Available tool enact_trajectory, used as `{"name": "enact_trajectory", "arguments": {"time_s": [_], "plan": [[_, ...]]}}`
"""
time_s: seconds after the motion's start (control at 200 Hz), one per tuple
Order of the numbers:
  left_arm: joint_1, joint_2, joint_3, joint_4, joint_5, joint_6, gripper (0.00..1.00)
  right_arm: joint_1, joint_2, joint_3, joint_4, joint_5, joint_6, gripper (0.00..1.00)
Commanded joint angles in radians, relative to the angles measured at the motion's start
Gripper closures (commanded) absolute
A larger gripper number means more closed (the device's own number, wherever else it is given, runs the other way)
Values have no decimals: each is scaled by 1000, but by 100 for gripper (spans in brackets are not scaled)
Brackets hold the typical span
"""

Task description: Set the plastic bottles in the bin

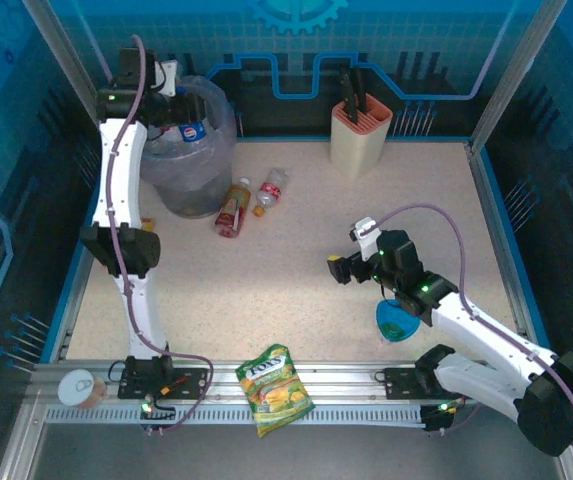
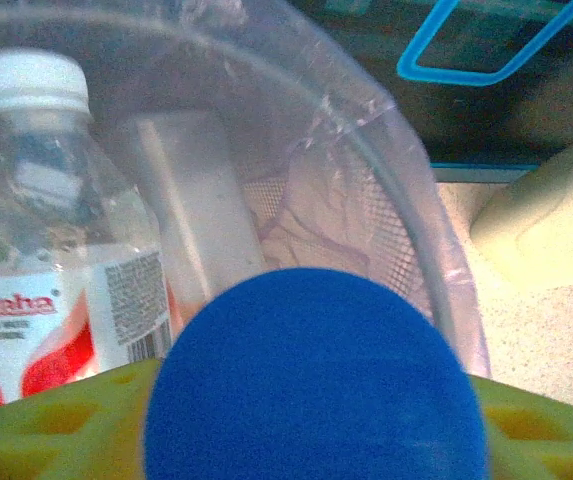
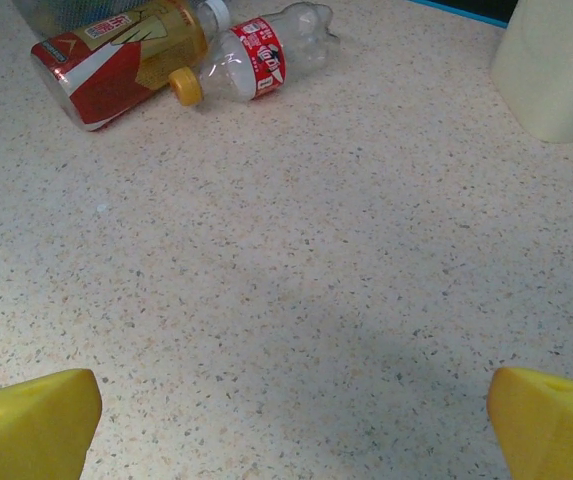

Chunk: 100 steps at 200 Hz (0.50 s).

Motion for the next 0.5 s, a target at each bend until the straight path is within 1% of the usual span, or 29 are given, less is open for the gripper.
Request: {"name": "enact_trajectory", "arguments": {"time_s": [0.0, 0.03, 0.065, 0.22, 0.385, 0.495], "plan": [[-5, 32, 13, -31, 29, 14, 25, 18, 18, 25, -9, 17, 21, 0], [-6, 29, 11, -23, 26, 14, 19, 21, 23, 29, -8, 16, 21, 0], [-8, 24, 12, -11, 23, 14, 15, 24, 28, 29, -5, 16, 23, 0], [-12, -9, 11, 28, -11, 7, 8, 37, 53, 40, 7, 16, 26, 0], [-11, -70, -26, 74, -31, -4, 7, 41, 68, 41, 15, 18, 27, 0], [-15, -105, -65, 97, -24, -10, 10, 42, 74, 41, 18, 16, 27, 0]]}}
